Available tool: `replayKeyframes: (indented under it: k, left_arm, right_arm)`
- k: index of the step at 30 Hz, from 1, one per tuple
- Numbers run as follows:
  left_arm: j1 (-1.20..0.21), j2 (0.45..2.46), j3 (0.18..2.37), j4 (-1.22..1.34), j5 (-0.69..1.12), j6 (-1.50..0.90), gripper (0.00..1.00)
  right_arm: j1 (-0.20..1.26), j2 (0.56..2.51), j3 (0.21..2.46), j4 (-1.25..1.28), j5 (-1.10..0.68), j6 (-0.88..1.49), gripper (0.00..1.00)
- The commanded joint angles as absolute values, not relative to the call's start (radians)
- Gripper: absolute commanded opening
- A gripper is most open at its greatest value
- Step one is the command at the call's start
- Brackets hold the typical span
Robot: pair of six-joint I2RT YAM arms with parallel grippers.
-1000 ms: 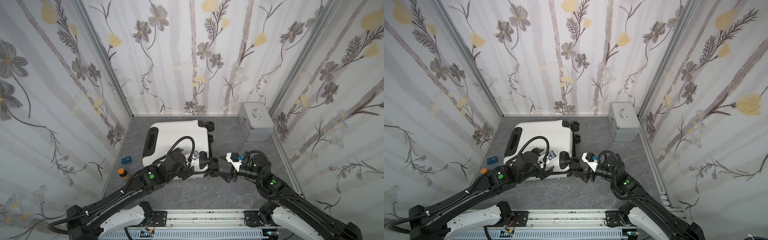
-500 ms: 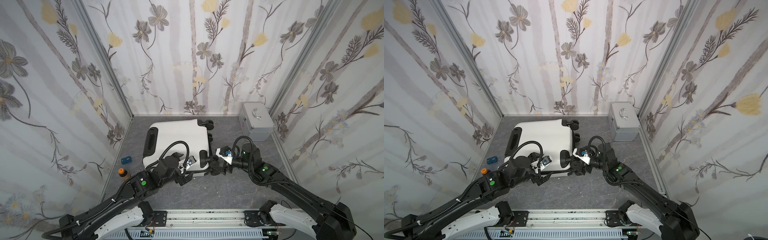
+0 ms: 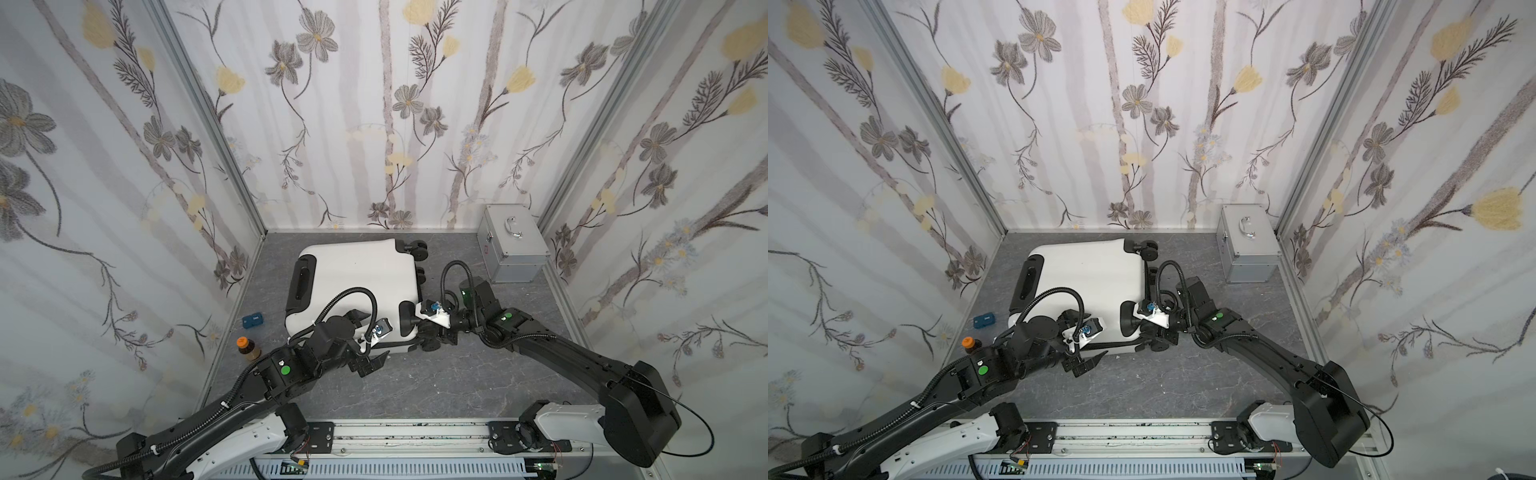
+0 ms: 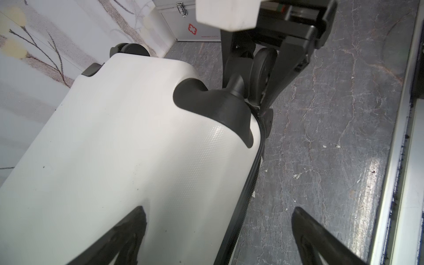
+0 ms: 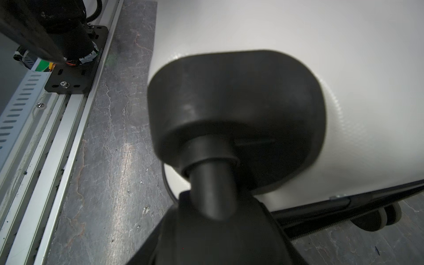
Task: Open the suitcase zippers
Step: Open the suitcase at the center of the board.
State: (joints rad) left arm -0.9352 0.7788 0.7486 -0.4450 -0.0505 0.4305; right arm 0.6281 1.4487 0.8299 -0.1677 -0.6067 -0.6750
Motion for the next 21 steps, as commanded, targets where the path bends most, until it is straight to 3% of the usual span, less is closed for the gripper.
replayKeyframes:
  k: [1, 8, 21]
  left_arm:
    - [-0.936, 0.769, 0.751, -0.421, -0.025, 0.443, 0.99]
    - [-0.936, 0.728, 0.753, -0.499, 0.038, 0.520, 0.92]
    - [-0.934, 0.760, 0.768, -0.649, 0.007, 0.734, 0.83]
  right_arm:
    - [0.604, 1.437, 0.858, -0.157, -0.733, -0.661, 0.31]
    - [0.522, 1.391, 0.918, -0.135, -0.886, -0.601, 0.00]
    - [0.408, 1.349, 1.028, 0.094, -1.049, -0.208, 0.00]
